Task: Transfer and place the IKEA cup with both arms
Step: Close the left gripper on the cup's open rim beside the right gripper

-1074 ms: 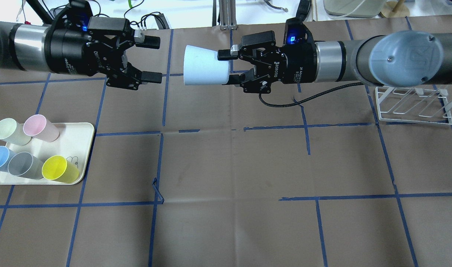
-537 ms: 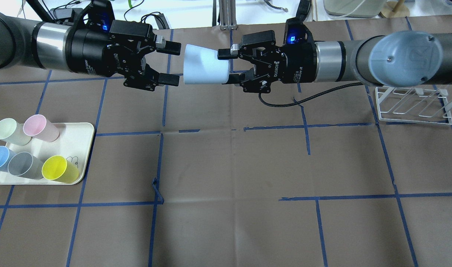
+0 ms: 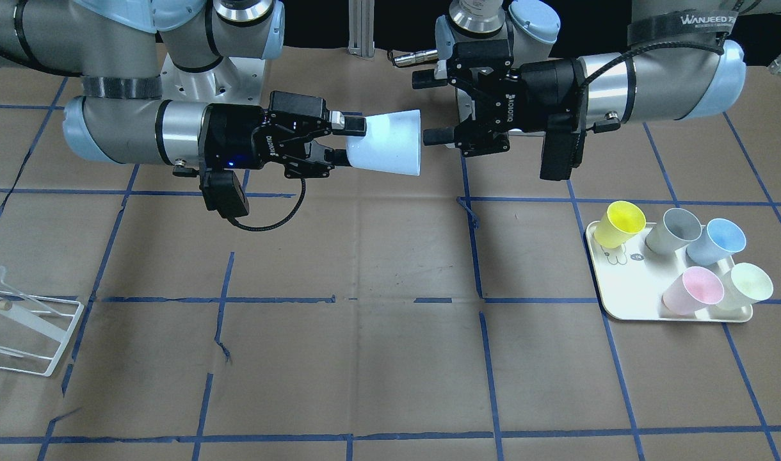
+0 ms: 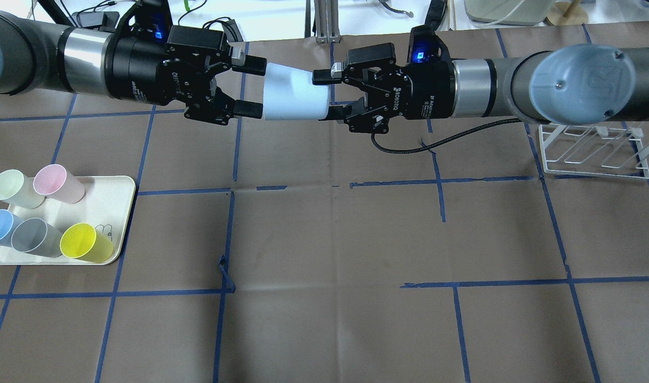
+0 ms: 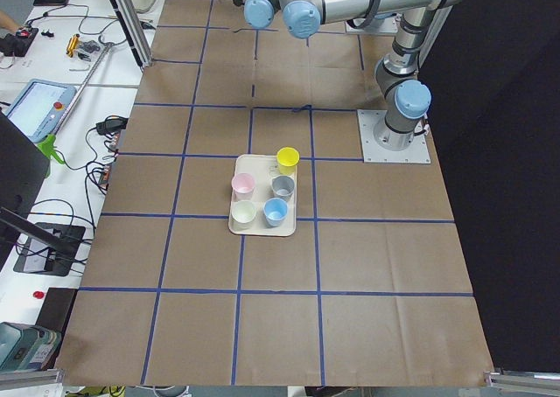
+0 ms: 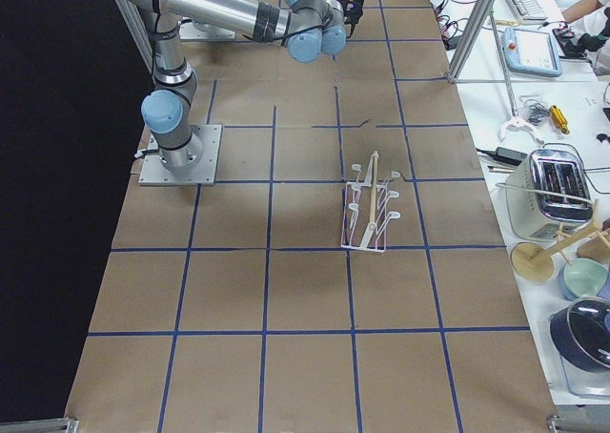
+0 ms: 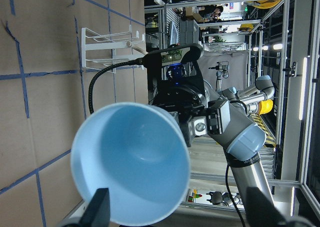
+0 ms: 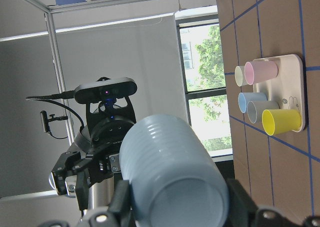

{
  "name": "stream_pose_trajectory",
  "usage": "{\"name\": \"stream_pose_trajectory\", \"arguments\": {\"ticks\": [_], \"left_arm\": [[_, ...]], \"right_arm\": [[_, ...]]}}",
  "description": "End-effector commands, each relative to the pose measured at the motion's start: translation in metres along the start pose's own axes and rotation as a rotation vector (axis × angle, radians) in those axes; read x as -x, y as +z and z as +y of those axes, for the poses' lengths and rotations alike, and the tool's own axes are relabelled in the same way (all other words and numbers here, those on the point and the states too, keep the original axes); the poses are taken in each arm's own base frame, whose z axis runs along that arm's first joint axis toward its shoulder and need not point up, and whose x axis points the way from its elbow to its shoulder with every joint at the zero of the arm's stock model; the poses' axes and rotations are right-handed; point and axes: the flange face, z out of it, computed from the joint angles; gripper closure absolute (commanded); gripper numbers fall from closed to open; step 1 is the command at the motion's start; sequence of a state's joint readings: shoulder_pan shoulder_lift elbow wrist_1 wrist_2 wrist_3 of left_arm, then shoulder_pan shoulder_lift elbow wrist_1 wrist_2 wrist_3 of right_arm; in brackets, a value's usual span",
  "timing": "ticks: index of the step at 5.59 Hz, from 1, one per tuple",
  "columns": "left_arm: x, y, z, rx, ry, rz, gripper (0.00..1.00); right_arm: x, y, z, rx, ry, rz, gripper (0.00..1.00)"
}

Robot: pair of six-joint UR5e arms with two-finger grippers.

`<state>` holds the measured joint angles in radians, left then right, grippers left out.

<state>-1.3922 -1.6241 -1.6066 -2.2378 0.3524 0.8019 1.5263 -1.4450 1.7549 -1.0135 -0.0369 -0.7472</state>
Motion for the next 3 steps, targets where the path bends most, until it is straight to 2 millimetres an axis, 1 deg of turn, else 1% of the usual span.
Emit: {"name": "stream_pose_trajectory", "arguments": {"ticks": [1, 2, 3], "left_arm": [[-0.0064, 0.0040, -0.0029, 0.002, 0.009, -0.009, 0.06], [-0.0058, 0.0049, -0.0024, 0.005, 0.014, -0.011, 0.22], [-0.0060, 0.0057, -0.0023, 0.007, 0.010, -0.011, 0.62]], "right_arm": [[0.0000, 0.0000, 0.0000, 0.000, 0.000, 0.000, 0.88], [0.0000, 0.0000, 0.0000, 0.000, 0.000, 0.000, 0.88], [-0.0001, 0.0000, 0.0001, 0.000, 0.001, 0.000, 0.88]]}}
